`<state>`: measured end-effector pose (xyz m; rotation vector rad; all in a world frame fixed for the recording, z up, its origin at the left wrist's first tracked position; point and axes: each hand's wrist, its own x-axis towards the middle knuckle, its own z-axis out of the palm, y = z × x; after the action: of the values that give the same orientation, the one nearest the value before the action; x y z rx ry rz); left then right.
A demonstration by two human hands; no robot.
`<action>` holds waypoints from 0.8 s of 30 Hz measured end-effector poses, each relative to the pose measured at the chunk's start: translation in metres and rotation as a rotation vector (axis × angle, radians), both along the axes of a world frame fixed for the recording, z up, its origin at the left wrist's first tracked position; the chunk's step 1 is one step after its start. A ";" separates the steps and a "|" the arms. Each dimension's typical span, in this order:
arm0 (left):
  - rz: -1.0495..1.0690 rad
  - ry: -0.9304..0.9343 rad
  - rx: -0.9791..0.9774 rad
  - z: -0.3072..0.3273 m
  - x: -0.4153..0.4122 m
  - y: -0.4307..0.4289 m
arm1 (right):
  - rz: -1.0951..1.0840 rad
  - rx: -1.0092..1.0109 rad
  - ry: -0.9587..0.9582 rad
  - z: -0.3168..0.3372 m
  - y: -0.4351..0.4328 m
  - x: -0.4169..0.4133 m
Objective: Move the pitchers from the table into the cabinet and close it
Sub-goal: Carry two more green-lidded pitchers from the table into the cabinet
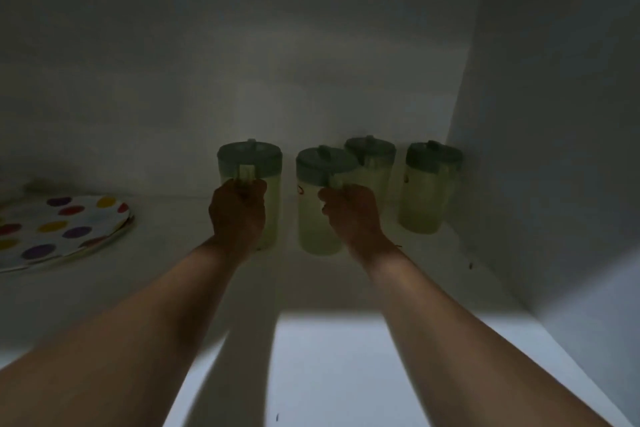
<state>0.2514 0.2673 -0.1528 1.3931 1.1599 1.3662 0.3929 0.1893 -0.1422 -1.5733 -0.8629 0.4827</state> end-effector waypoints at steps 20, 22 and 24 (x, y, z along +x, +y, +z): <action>0.029 0.066 -0.015 0.001 0.034 0.081 | 0.033 -0.064 -0.060 0.003 0.099 0.030; 0.037 0.110 -0.023 0.003 0.033 0.084 | 0.011 -0.118 -0.185 0.005 0.096 0.028; 0.066 0.211 -0.011 0.004 0.032 0.084 | -0.007 -0.171 -0.271 0.008 0.088 0.026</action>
<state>0.2836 0.3511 -0.1483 1.5319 1.3589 1.2787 0.4187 0.2774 -0.1343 -1.8266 -1.0416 0.3497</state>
